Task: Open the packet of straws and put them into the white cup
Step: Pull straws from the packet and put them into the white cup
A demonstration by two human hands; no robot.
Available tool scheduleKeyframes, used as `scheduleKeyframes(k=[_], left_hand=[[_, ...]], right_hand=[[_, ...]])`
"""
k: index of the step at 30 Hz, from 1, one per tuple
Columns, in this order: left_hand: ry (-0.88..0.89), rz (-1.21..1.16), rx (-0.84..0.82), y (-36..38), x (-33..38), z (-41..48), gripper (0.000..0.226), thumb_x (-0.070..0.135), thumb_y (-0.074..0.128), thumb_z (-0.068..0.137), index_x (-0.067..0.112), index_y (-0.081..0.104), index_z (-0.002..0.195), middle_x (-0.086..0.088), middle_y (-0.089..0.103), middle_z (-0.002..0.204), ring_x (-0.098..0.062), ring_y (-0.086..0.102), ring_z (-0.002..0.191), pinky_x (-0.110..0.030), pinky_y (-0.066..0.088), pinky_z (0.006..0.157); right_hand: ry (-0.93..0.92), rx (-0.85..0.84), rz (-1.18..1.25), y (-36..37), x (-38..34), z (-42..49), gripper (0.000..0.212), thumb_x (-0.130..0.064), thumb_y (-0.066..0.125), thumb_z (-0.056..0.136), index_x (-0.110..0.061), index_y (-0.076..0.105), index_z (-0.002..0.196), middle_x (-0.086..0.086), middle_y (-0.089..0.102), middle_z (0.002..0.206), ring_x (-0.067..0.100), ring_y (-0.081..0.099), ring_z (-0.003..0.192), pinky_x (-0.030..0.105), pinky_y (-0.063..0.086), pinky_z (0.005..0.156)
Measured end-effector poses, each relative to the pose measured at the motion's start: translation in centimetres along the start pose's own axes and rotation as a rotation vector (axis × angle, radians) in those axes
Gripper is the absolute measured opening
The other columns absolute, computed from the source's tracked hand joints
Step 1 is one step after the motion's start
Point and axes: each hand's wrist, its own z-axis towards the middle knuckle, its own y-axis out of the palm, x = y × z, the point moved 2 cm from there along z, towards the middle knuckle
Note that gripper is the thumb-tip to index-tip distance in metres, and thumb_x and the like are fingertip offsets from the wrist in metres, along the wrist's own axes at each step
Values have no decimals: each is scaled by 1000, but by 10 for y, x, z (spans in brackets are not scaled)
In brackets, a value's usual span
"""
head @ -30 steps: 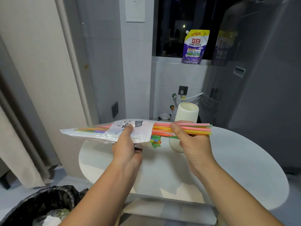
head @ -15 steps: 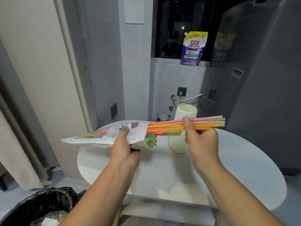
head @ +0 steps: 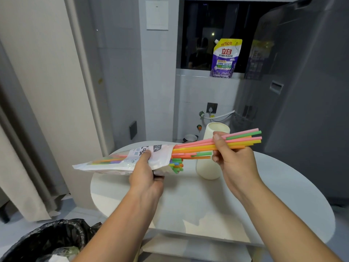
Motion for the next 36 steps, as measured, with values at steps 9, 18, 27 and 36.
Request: scheduleKeyframes(k=[9,18,27,36], left_hand=[[-12,-1,10,4,-2,-4,50,12,73,94,18,55,140,-5,77,117,-19,76,86,-33,63,49],[-43,-49,16,5,-6,8,54,12,72,94,18,53,144,-7,77,120,-24,76,106,-38,66,59],[-19,-81,27,8,-7,14,52,10,71,95,18,52,143,-7,76,122,-23,76,104,-34,62,47],[5,-47,34,6,-9,20,48,11,72,94,21,53,137,-5,75,124,-22,75,107,-34,63,47]], right_hand=[[-10,52,-74,-8,-5,8,20,-24,73,90,-5,74,86,3,66,62,15,60,57,33,53,66],[-112,82,-198,-34,-48,29,24,-23,69,93,0,74,85,5,64,60,15,56,52,29,52,60],[-122,160,-197,-66,-69,35,24,-23,71,92,-1,73,85,8,61,65,16,55,53,28,52,59],[-165,226,-113,-85,-92,31,19,-21,70,92,-6,69,81,5,60,71,9,54,52,19,50,54]])
